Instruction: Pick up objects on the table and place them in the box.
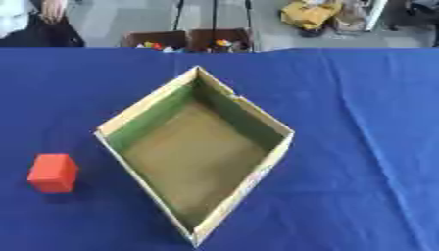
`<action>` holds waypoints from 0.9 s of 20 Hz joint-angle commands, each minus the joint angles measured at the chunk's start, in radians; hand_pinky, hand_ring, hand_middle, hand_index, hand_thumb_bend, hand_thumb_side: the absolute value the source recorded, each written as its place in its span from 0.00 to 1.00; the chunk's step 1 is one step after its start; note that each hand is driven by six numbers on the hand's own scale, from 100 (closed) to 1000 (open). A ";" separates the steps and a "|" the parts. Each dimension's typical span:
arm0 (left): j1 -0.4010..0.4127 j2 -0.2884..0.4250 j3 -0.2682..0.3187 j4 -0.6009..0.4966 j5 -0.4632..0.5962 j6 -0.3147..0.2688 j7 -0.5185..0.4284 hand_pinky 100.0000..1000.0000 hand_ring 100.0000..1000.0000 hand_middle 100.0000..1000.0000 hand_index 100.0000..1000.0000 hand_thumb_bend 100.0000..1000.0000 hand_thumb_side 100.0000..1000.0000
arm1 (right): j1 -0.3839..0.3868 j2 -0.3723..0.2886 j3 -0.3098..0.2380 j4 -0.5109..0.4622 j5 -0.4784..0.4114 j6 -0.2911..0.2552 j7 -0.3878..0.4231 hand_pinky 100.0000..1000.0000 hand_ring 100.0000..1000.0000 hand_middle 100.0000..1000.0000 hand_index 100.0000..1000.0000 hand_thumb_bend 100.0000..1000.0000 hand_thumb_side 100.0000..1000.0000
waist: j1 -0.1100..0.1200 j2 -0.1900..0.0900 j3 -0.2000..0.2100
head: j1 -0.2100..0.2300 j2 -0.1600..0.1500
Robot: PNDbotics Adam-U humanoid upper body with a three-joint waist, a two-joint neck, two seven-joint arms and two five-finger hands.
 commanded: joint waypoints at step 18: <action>0.199 0.512 -0.039 -0.017 -0.761 0.191 -0.101 0.52 0.73 0.84 1.00 0.00 0.78 | 0.005 -0.045 0.001 -0.017 -0.010 0.004 0.012 0.72 0.69 0.71 0.74 0.00 0.51 | 0.035 -0.024 -0.006 | 0.002 0.007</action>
